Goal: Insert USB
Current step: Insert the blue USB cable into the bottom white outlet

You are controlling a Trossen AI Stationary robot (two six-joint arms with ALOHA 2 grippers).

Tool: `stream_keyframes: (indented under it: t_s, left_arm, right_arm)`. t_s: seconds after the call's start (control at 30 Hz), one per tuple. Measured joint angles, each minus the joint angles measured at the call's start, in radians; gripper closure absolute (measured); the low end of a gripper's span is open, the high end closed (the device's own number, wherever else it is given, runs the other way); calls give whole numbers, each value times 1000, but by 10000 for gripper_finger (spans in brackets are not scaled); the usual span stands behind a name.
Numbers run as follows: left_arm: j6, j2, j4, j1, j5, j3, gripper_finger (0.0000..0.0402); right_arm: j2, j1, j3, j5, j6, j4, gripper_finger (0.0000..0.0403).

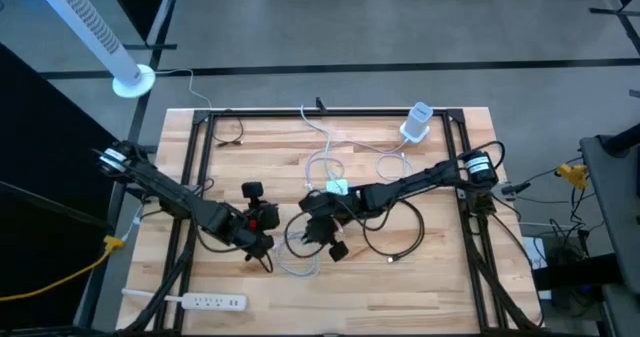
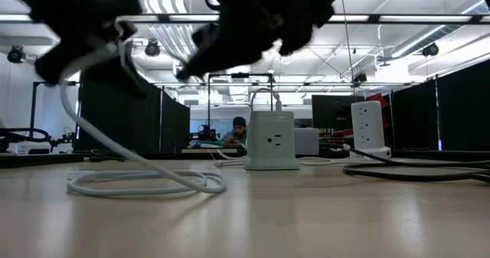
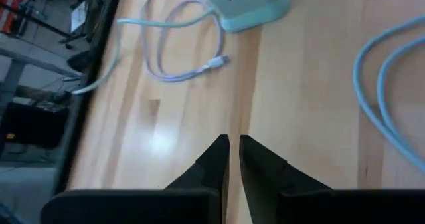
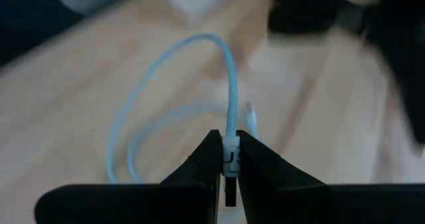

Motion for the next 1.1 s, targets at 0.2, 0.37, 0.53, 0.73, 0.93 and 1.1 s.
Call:
stream_keyframes:
  t_s: [0.2,0.37,0.53,0.73,0.93,1.1]
  left_arm:
    - [112,-3,315,-9,26,-30,378]
    - [363,-6,653,-7,91,-19,378]
    - [424,-12,732,-7,180,-21,378]
    - [428,-15,713,-12,203,-18,378]
    - [479,-29,747,-23,201,19,378]
    - [661,-34,914,-24,301,35,378]
  right_arm:
    - [7,-20,0,-164,53,40,383]
    - [7,-24,11,-182,57,31,383]
    - [-25,-21,39,-226,146,-4,383]
    - [-103,-29,41,-259,117,-116,383]
    - [-203,-37,41,-260,86,-214,383]
    - [-228,-32,41,-283,86,-139,383]
